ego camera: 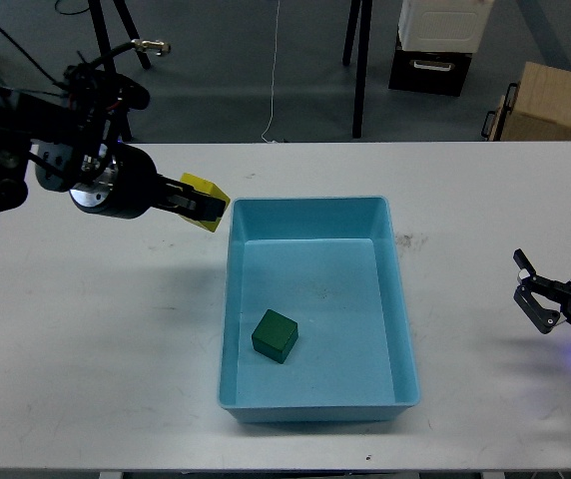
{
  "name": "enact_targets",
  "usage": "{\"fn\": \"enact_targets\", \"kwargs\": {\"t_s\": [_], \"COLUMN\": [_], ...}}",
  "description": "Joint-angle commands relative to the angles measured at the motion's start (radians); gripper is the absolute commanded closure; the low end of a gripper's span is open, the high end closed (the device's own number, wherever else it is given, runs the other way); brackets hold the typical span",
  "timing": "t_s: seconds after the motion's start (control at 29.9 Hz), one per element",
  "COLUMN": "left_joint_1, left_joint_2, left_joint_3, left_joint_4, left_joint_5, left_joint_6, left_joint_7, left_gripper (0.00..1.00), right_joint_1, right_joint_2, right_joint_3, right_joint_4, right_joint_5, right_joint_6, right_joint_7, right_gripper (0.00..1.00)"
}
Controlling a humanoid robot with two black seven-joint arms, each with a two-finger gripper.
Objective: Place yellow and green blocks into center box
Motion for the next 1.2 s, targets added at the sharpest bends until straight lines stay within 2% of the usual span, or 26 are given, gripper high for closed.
{"fn": "enact_targets", "kwargs": {"t_s": [0.0, 0.07, 0.13, 0.2, 0.3, 0.53, 0.63, 0.8, 0.94, 1.1, 1.17], "left_joint_1": [-0.012, -0.01, -0.006, 0.002, 0.011, 0.02, 0.011, 0.01, 0.054, 0.245, 0.347], "left_joint_2": [-0.185, -0.252, -0.307, -0.347, -0.387, -0.374, -0.317, -0.204, -0.052, 0.034, 0.059], "left_joint_3": [0.045, 0.094, 0.115, 0.115, 0.117, 0.111, 0.105, 0.054, -0.108, -0.494, -0.655], "left_joint_4": [0.04, 0.04, 0.052, 0.082, 0.121, 0.153, 0.156, 0.167, 0.205, 0.305, 0.317], "left_joint_5": [-0.036, -0.037, -0.039, -0.039, -0.039, -0.042, -0.054, -0.062, -0.109, -0.239, -0.276], "left_joint_6": [0.0, 0.0, 0.0, 0.0, 0.0, 0.0, 0.0, 0.0, 0.0, 0.0, 0.0], "left_joint_7": [-0.016, -0.033, -0.057, -0.08, -0.14, -0.235, -0.243, -0.246, -0.246, -0.251, -0.251], "left_gripper": [0.93, 0.88, 0.72, 0.62, 0.46, 0.28, 0.2, 0.2, 0.2, 0.18, 0.13], "right_joint_1": [-0.002, -0.016, -0.025, -0.036, -0.042, -0.043, -0.042, -0.029, 0.006, 0.069, 0.098], "right_joint_2": [-0.002, -0.002, -0.004, -0.004, -0.004, -0.004, -0.004, -0.002, -0.004, -0.005, -0.001], "right_joint_3": [0.003, 0.004, 0.01, 0.026, 0.032, 0.033, 0.033, 0.03, 0.02, 0.017, 0.015], "right_joint_4": [-0.012, -0.012, -0.012, -0.012, -0.014, -0.009, -0.009, -0.009, -0.009, -0.008, -0.008], "right_joint_5": [0.0, 0.0, 0.0, 0.0, 0.0, 0.001, 0.001, 0.0, -0.002, -0.084, -0.126], "right_joint_6": [0.001, 0.001, 0.003, 0.003, 0.004, 0.004, 0.004, 0.004, 0.003, 0.003, 0.004], "right_joint_7": [0.0, 0.0, 0.0, 0.0, -0.001, -0.001, -0.001, -0.001, -0.001, -0.001, 0.0], "right_gripper": [0.01, 0.01, 0.01, 0.01, 0.01, 0.01, 0.01, 0.01, 0.01, 0.01, 0.01]}}
